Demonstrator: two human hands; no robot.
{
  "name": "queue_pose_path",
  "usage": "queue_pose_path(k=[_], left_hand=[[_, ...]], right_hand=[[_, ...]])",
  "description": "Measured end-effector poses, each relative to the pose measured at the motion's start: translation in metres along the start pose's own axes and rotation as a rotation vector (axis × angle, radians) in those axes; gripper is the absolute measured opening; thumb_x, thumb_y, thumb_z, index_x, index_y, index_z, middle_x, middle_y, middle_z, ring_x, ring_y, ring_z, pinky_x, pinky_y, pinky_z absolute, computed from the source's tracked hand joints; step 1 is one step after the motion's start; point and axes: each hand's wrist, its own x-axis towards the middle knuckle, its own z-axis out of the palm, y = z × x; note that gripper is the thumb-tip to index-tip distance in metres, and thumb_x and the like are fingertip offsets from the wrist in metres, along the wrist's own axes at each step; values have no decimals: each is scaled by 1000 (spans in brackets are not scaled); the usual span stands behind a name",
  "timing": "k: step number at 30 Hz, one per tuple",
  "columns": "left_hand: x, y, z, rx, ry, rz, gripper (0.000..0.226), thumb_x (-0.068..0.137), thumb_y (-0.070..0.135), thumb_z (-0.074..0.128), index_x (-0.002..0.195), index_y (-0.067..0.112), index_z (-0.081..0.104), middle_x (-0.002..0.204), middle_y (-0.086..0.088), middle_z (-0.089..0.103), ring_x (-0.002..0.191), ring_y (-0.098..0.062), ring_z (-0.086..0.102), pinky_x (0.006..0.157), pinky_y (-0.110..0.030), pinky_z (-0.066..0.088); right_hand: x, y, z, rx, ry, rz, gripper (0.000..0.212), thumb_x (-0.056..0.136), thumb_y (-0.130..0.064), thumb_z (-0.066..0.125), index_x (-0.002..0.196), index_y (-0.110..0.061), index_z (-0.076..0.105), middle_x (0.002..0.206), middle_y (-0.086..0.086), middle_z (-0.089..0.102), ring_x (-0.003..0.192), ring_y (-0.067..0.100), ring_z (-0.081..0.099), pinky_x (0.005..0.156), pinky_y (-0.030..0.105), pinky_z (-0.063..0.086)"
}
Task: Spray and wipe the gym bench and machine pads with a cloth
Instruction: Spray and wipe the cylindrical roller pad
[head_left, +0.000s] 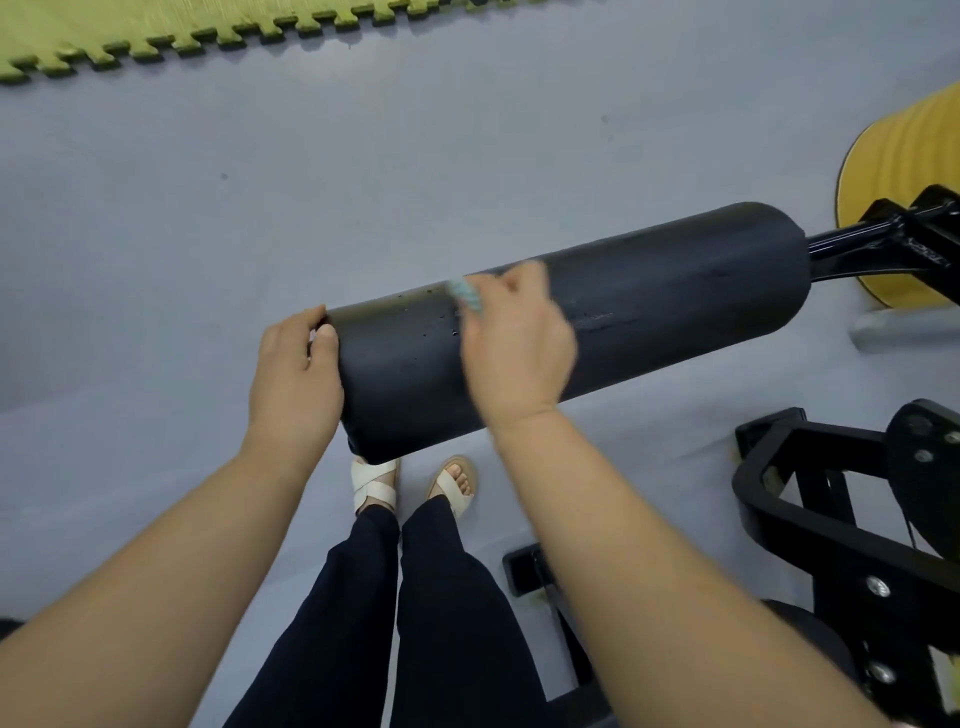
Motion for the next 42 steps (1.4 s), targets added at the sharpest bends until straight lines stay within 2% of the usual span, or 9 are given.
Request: queue_pose_path(k=[4,8,16,22,27,30,33,38,42], left_hand=[[-6,-5,-1,-323,-69,-100,27,95,22,39,111,18,60,112,1,62,101,-12,59,87,-25,45],[-9,-17,-8,-387,-127,-249,35,98,24,37,114,51,53,118,17,61,117,-7,53,105,-40,40],[-15,-3,-4,-480,-148,-253,35,99,39,37,133,38,42,124,20,49,112,-2,47,108,-34,34],[-23,-5,-3,-443,-167,-92,26,99,25,40,120,41,42,115,25,51,105,12,49,82,0,36],[-37,-14,1,-281,-108,1,28,95,13,47,106,39,43,107,12,55,93,16,50,76,0,38],[-46,-29,5,-187,-67,74,50,91,28,52,138,30,35,141,9,40,129,-1,37,107,-34,38],[-53,-29,9,-90,-38,105,57,92,18,56,144,22,31,148,7,31,135,-14,30,109,-45,34],[-46,-24,1,-170,-34,60,49,88,28,60,133,26,39,131,8,45,124,-10,41,105,-40,39],[-27,-5,-7,-330,-8,-80,33,96,20,46,128,21,40,112,9,51,93,-6,55,77,-11,46]], right_hand=[[-39,-65,23,37,-141,-264,10,65,-17,78,73,-16,71,75,8,55,41,23,45,45,22,21],[-14,-25,4,-22,-186,-375,11,72,-23,74,81,-19,70,81,9,56,45,27,49,43,24,29],[56,69,-51,-323,-31,177,32,96,-34,46,117,-16,62,119,12,47,86,38,57,66,33,31],[16,-48,8,-330,-328,-160,24,96,-21,43,112,-19,61,115,7,46,85,32,58,62,30,32],[-8,-77,18,-166,-496,-444,22,94,-28,49,113,-22,59,111,4,44,82,27,58,60,29,31],[14,-25,-5,-247,-383,-340,29,94,-41,48,117,-29,61,116,4,48,93,29,59,65,30,36],[38,37,-37,-328,-214,-105,31,94,-39,49,118,-24,62,118,6,50,95,32,58,67,33,36],[37,30,-32,-306,-113,125,31,96,-33,47,119,-18,61,118,8,48,89,33,58,67,31,32],[-5,-53,9,-259,-330,-137,25,95,-31,44,113,-26,61,114,6,47,90,31,59,64,30,32]])
